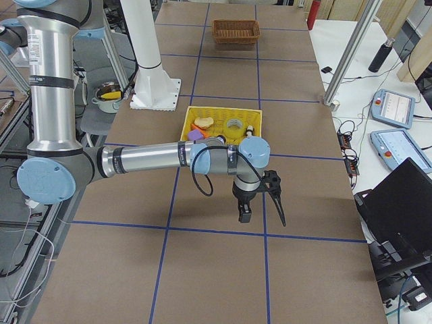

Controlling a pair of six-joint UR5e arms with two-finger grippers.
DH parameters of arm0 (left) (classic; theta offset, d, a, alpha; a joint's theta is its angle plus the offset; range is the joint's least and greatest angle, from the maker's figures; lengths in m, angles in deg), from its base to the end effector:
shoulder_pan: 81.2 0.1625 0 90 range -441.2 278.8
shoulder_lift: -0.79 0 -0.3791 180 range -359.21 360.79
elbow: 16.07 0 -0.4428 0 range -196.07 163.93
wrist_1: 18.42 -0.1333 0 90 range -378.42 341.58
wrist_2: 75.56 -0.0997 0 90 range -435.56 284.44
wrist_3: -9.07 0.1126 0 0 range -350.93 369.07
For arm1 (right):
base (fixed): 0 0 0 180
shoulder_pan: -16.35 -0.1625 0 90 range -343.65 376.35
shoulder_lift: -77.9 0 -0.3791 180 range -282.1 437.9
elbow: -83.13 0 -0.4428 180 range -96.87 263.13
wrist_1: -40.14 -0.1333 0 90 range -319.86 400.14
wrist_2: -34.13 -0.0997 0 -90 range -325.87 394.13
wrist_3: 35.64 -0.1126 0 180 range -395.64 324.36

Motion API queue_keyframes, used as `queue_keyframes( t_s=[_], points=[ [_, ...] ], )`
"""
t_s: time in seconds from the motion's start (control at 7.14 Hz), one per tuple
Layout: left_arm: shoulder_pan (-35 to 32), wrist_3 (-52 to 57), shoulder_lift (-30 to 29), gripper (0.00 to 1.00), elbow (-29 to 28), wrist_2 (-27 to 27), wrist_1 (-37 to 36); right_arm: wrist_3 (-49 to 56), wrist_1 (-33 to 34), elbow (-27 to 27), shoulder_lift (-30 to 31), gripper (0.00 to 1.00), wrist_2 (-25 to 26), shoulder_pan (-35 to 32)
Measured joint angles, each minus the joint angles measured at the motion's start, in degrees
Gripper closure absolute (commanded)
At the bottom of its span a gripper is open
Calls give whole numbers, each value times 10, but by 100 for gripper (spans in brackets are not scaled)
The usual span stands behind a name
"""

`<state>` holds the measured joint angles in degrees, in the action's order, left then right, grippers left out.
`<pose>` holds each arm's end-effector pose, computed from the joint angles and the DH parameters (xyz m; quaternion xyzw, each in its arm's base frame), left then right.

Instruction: Move tape to another basket

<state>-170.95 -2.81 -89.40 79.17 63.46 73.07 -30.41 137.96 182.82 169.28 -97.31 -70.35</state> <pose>-0.0459 -0.5501 0.5610 0.0109 0.4176 -0.0671 0.9061 0.0282 -0.5319 0.5610 0.0100 -0.3537 -0.0711 0.9326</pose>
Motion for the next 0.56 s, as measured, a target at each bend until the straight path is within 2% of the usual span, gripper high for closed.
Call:
queue_keyframes(
  t_s=[0.56],
  points=[
    [1, -1, 0, 1, 1, 0, 0, 0, -34, 0, 0, 0, -3, 22]
  ],
)
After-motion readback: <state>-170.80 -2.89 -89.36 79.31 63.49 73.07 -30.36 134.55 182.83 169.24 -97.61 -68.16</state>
